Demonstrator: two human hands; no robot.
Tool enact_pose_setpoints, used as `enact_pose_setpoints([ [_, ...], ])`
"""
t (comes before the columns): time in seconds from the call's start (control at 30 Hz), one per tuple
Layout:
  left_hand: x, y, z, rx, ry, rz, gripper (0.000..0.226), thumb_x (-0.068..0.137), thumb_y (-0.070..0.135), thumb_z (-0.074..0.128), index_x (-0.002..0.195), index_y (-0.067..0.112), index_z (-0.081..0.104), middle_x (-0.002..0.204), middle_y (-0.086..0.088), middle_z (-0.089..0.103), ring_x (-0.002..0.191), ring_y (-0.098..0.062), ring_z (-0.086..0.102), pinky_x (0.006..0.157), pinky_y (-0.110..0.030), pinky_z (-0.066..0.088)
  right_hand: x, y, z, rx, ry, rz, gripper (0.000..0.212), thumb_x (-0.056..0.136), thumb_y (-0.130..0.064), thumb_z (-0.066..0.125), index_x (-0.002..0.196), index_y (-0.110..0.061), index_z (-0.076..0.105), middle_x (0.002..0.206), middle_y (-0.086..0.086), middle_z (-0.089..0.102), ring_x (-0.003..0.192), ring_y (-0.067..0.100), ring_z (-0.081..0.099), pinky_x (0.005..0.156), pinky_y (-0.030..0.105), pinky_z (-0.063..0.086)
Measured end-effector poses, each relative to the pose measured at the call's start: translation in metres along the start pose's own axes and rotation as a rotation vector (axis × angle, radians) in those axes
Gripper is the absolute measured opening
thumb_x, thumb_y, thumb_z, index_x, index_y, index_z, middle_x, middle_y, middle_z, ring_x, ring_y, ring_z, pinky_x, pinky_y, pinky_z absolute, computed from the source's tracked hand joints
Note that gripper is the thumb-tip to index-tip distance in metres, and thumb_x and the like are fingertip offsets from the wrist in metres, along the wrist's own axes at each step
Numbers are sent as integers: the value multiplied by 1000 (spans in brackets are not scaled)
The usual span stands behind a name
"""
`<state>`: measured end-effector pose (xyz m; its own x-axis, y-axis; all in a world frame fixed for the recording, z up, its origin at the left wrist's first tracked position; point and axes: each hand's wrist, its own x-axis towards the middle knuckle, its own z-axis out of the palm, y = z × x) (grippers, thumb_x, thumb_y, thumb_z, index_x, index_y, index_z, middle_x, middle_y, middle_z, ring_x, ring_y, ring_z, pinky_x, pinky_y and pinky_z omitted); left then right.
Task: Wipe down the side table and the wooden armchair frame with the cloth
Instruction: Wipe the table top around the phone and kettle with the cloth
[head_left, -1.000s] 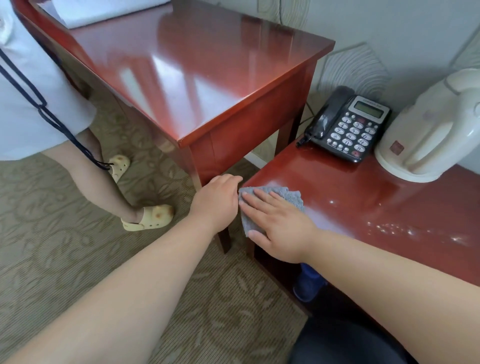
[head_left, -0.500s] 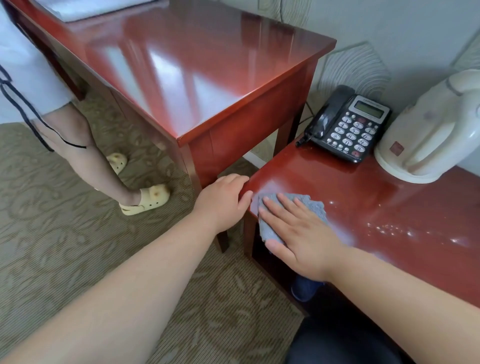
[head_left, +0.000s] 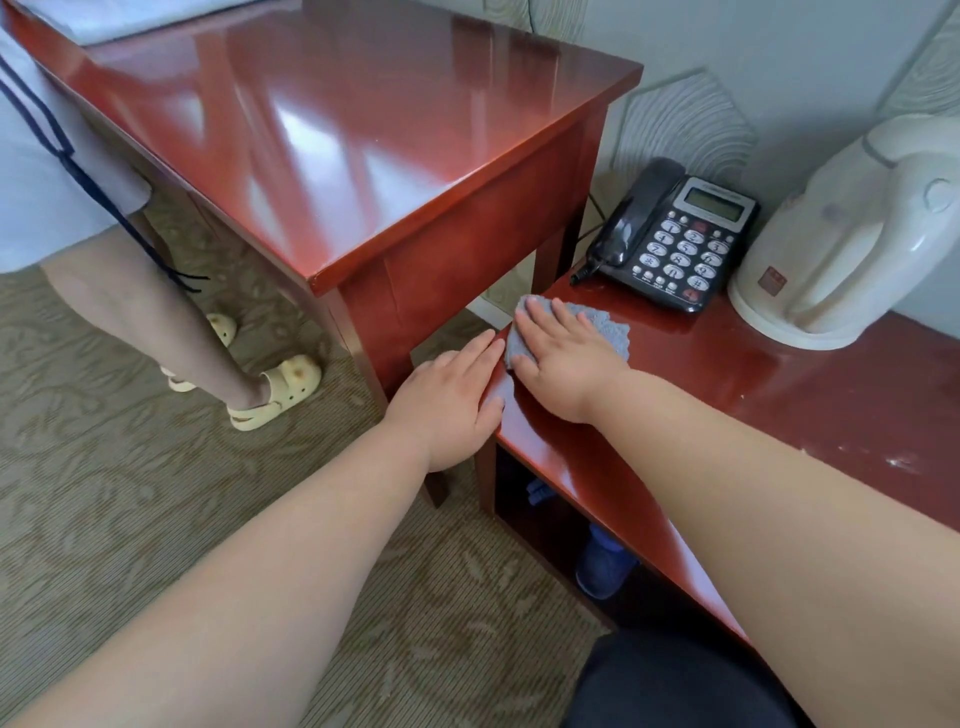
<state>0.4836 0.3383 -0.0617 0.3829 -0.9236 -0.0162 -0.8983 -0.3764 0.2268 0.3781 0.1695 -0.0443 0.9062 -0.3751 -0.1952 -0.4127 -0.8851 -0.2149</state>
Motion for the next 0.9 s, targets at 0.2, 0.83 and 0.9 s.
enact_pose_setpoints([
  [0.2,1,-3,4,-25,-2,-8,73,99,49,31,165,22,15,174,6,5,138,-23,47,111,-45,40,-96,3,20,-38,47,-159,69,100,-58,10,161,-26,4,167,-8,-8,154,14,-14,126,38,-6],
  [0.83,42,46,6,-46,21,-179,71,96,51,40,160,26,23,171,3,14,151,-23,25,116,-50,34,-48,38,5,18,84,17,71,99,-60,3,162,-27,4,169,-7,-5,155,19,-9,125,40,-7],
  [0.9,45,46,7,-15,-19,-149,73,97,51,34,163,29,15,174,6,2,157,-21,12,123,-50,24,-77,37,11,8,59,8,77,93,-63,-5,161,-29,2,167,-10,-9,155,17,-13,125,39,-8],
])
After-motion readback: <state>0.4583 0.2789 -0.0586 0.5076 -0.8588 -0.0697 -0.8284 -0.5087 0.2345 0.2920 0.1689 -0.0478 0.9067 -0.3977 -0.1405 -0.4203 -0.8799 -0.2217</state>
